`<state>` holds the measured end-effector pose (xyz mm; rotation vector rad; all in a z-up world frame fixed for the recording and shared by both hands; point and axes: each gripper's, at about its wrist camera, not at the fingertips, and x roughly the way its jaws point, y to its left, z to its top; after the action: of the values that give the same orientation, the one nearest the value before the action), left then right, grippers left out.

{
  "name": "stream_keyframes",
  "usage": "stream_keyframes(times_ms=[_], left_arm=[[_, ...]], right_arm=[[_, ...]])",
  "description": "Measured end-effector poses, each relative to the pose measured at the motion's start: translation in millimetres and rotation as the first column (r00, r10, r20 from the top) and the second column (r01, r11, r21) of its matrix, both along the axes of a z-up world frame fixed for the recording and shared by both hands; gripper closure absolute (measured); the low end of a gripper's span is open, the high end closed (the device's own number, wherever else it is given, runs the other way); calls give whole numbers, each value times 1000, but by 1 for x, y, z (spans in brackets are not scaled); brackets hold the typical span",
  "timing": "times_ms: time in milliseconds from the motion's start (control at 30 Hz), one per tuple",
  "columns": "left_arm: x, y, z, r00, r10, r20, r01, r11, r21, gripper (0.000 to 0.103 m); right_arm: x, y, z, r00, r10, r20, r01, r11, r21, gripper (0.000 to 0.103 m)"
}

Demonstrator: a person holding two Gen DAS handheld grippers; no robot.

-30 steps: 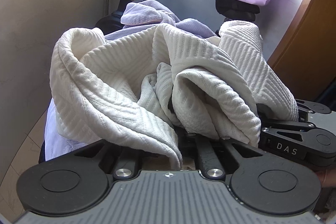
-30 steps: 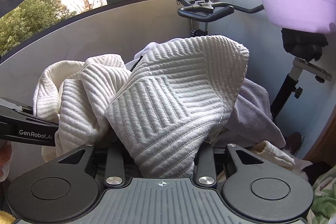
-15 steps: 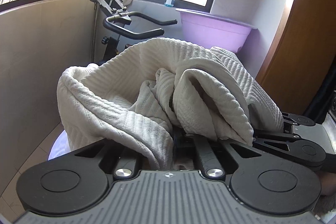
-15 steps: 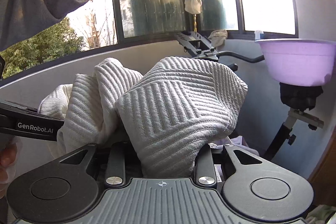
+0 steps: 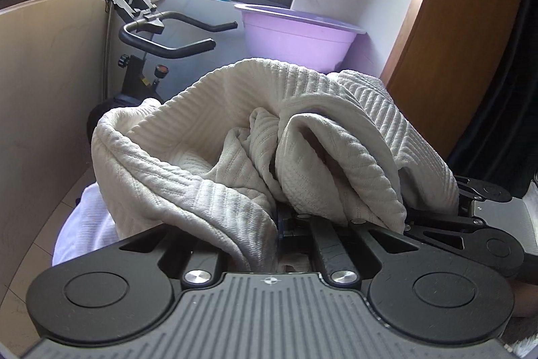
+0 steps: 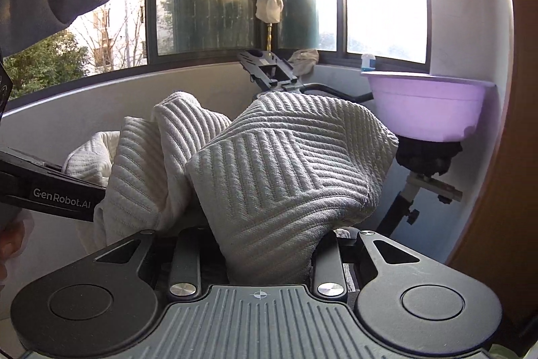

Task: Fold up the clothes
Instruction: 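Lift the white top off the pile with both grippers and turn away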

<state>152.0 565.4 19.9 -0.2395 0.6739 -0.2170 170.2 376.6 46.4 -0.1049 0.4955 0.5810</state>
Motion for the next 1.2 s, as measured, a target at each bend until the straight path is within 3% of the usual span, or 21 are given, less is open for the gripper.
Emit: stream_keyframes(times_ms=[233,500,667,900,1200], left_arm=[[-6,-4,-27,993,-110,-53,107,993,-54,95],[-15,-38,-28,963,-250,-100,248,968,-36,95],[-32,-76,-24,954,-287,-89,287,958,-8,95],[-83,-157,-14,954,-293,-65,296,955,37,95],[-168,-302,-13,942,-327,-74,332,942,55,95]], right_arm=[[-37,5,-19,990,-128,-57,123,989,-81,77],[-83,-29,-31,967,-243,-81,240,970,-46,77],[-108,-65,-33,957,-281,-69,279,960,-33,77],[-164,-139,-35,954,-297,-39,297,955,12,77],[-253,-287,-37,940,-338,-40,340,940,37,77]])
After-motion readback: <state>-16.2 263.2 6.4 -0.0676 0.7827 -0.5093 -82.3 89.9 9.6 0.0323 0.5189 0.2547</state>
